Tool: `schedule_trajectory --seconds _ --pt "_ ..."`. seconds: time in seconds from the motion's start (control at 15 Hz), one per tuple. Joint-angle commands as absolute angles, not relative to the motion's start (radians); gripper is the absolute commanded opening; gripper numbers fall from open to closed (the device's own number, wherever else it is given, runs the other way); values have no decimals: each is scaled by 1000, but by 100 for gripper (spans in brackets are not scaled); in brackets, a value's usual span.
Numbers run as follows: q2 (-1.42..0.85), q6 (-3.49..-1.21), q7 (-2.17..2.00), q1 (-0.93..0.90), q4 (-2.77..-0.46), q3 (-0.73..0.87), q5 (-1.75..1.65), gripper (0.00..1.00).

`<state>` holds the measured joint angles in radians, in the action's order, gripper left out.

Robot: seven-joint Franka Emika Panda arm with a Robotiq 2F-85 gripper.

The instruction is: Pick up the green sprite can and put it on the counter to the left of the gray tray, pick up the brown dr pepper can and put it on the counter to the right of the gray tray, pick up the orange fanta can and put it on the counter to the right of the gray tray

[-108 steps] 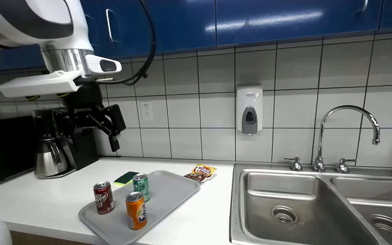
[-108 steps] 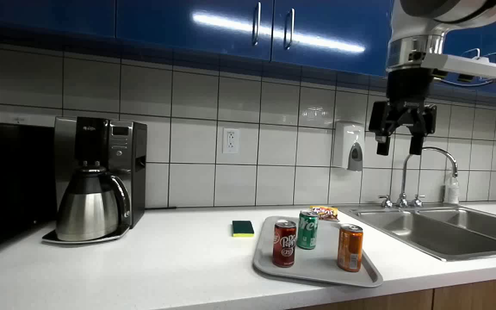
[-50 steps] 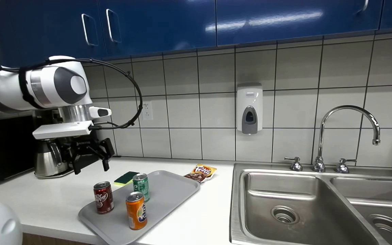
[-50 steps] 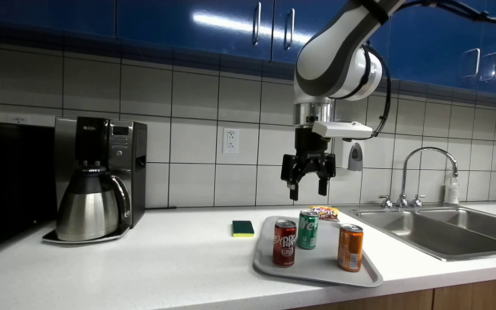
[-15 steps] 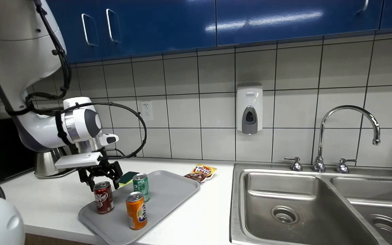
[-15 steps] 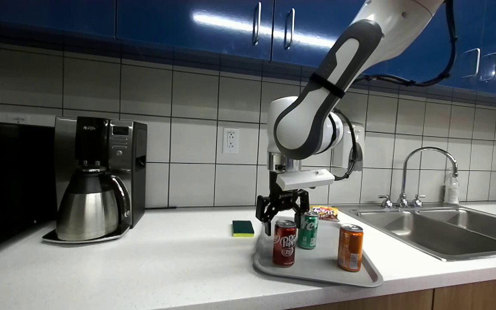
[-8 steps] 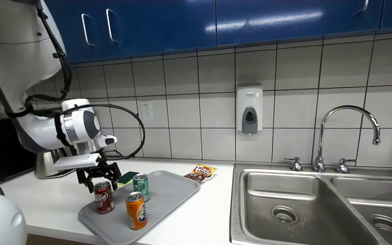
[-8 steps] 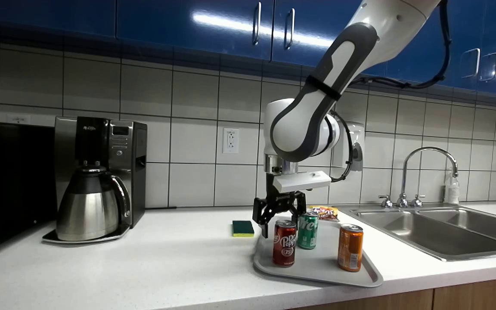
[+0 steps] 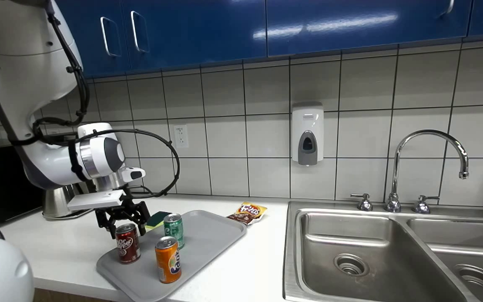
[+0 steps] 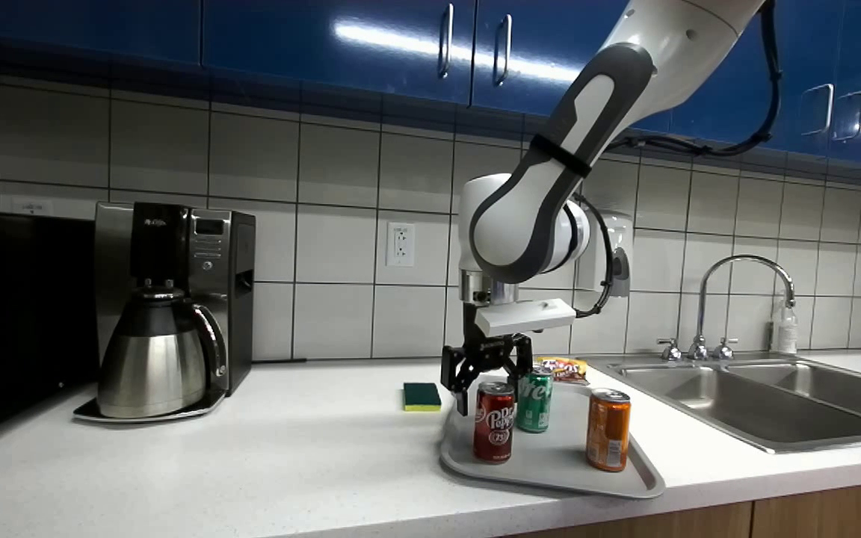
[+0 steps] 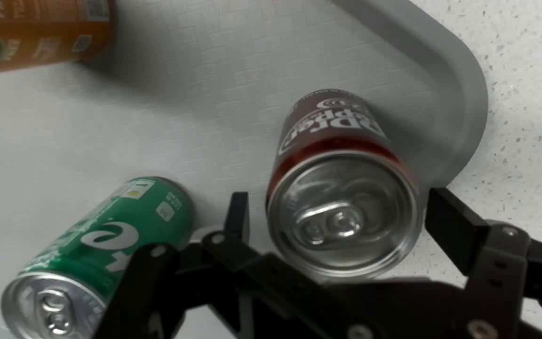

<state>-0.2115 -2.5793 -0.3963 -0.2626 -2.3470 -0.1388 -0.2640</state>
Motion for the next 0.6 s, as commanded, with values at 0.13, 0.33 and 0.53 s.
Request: schedule_trajectory --seconds 0.13,0.33,0.53 --pt "-210 -2547 -426 -289 -2339 -126 -290 49" --pt "-216 -2536 -439 -297 -2334 -119 -299 38" --pt "-204 -2539 -442 -299 -2341 -118 -298 38"
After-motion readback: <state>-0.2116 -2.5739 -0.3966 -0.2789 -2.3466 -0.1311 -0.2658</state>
